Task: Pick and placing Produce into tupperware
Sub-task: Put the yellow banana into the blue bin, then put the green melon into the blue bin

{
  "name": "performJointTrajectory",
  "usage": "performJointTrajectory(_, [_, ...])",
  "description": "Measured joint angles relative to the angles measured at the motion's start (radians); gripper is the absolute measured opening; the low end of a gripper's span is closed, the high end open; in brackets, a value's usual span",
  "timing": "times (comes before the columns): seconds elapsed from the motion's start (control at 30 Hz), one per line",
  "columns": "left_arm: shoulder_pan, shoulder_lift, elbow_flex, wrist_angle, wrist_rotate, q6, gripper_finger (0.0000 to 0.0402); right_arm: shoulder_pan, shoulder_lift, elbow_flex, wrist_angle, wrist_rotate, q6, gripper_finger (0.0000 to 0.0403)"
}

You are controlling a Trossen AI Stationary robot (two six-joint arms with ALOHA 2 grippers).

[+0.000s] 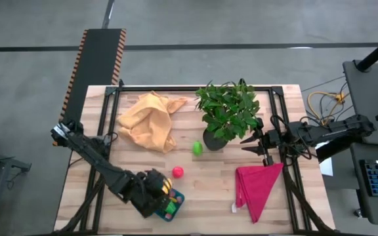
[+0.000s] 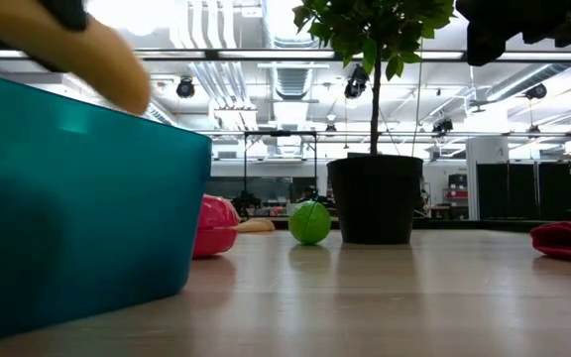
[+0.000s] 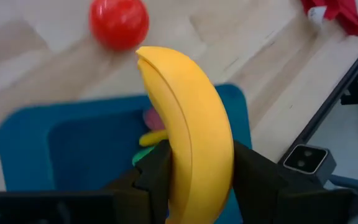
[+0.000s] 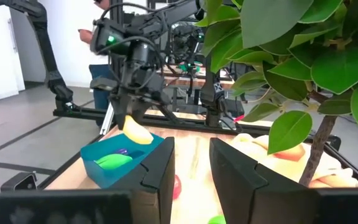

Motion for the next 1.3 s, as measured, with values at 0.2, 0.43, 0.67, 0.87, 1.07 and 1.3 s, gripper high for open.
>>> performJointTrajectory(0.2, [-0.039, 0.029, -0.007, -0.005, 0.01, -0.101, 0.0123, 0.0, 0.0, 0.0, 0.001, 0.0, 0.0, 0.0086])
performJointTrajectory(0.43, [-0.045, 0.054, -0.011, -0.011, 0.085, -0.134, 0.0123, 0.0, 0.0, 0.0, 0.001, 0.0, 0.0, 0.0087])
performJointTrajectory(0.67, [-0.046, 0.069, -0.012, -0.041, 0.111, -0.133, 0.0123, 0.0, 0.0, 0.0, 0.001, 0.0, 0.0, 0.0091])
performJointTrajectory(0.87, [-0.048, 0.068, -0.02, -0.06, 0.113, -0.101, 0.0125, 0.0, 0.0, 0.0, 0.001, 0.0, 0.0, 0.0083])
performJointTrajectory(1.07, [-0.047, 0.068, -0.028, -0.059, 0.114, -0.052, 0.0165, 0.0, 0.0, 0.0, 0.002, 0.0, 0.0, 0.0086])
performJointTrajectory(1.3, [-0.039, 0.065, -0.029, -0.063, 0.101, 0.023, 0.0232, 0.0, 0.0, 0.0, 0.008, 0.0, -0.01, 0.0094])
